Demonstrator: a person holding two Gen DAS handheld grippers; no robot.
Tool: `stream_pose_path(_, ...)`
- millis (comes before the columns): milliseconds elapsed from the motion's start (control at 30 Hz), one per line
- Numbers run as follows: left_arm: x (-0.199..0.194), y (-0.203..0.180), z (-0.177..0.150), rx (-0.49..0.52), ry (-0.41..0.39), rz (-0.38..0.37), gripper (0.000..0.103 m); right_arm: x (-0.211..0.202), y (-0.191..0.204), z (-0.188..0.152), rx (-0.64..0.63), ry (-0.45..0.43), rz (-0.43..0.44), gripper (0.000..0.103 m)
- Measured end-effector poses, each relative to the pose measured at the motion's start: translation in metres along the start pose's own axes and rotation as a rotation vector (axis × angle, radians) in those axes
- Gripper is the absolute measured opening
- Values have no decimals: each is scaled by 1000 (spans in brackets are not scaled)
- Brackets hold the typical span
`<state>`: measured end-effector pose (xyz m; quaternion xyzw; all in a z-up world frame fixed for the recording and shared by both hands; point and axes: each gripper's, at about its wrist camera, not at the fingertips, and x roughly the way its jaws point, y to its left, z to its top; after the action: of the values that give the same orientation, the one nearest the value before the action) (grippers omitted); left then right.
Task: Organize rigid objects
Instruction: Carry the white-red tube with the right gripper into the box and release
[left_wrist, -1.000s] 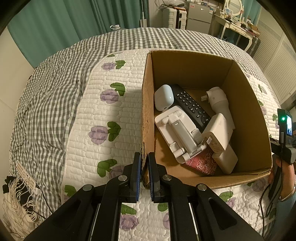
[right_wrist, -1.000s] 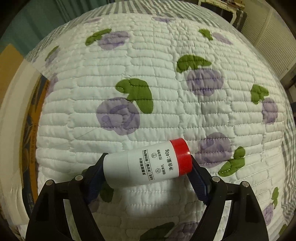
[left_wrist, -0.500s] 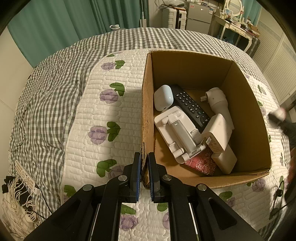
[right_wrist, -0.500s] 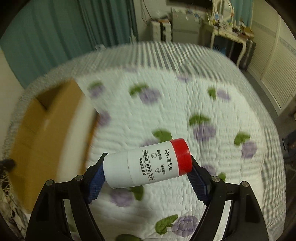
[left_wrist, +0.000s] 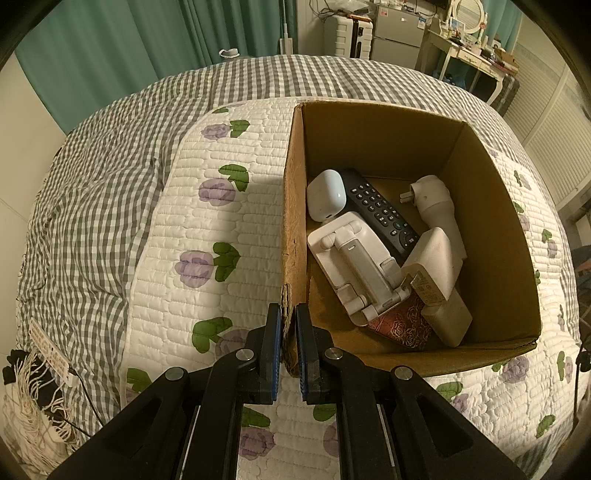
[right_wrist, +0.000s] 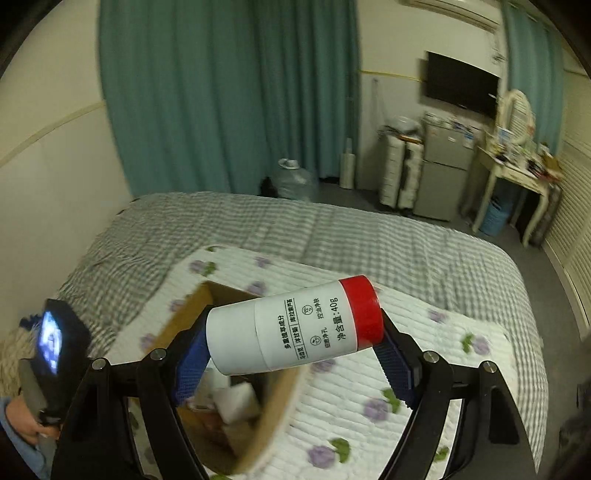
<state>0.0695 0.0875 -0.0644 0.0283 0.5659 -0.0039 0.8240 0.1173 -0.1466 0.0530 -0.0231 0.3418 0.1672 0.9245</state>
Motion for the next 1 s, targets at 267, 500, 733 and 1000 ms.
stream_pose_path(267,1,1,-1,3,1,-7,7,55,56,-13,-81,80,114,81)
stream_pose_path(500,3,2,-1,4,1,-19,7,103,76,-41,-194,155,31,81)
stream_pose_path(733,3,3,-1,4,-1,-22,7,137,79,-58,-208,246,22,81)
stream_pose_path(1000,5,2,0,2,1,-26,7,127,70,-57,-161,189,-33,99)
